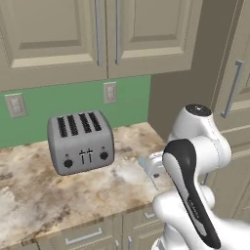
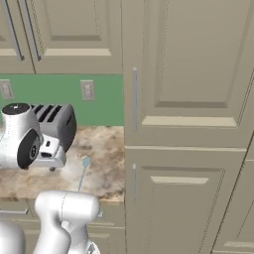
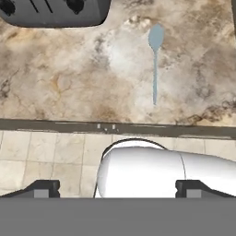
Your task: Take the fork and place it on the left side of the plate. Then take the spoon and place it on the right side of the plate. Make sure they're directly next to the plate.
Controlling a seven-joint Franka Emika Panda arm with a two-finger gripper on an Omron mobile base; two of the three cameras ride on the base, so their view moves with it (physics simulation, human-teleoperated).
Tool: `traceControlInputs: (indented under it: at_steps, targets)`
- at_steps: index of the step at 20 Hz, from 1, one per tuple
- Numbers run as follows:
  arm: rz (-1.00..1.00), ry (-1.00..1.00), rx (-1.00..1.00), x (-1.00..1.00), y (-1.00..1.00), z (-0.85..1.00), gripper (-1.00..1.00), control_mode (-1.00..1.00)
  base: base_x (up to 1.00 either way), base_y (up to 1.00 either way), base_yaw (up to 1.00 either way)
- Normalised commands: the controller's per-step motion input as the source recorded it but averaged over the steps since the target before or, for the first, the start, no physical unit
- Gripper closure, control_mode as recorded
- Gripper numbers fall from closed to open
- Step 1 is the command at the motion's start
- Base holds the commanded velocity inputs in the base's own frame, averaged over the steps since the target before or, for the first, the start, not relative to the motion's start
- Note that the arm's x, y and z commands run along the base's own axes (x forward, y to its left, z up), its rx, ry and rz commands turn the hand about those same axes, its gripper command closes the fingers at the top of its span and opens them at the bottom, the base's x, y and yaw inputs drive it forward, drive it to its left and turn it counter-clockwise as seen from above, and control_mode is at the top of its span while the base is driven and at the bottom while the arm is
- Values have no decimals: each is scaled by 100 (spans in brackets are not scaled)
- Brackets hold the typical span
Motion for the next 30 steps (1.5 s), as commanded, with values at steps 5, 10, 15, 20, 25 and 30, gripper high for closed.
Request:
traceControlInputs:
  at_steps: [5,10,15,20,25,30]
  targets:
    - [13,8,0,42,-51,-61,-100,-100,0,0,0]
    - [1,2,-7,33,-20,-70,-100,-100,0,0,0]
    - [-1,0,-13,21,0,-71,-100,-100,0,0,0]
    - [-7,2,-5,45,9,-43,-100,-100,0,0,0]
    - [0,2,0,60,6,-26,-100,-100,0,0,0]
    - [0,0,0,58,5,-40,-100,-100,0,0,0]
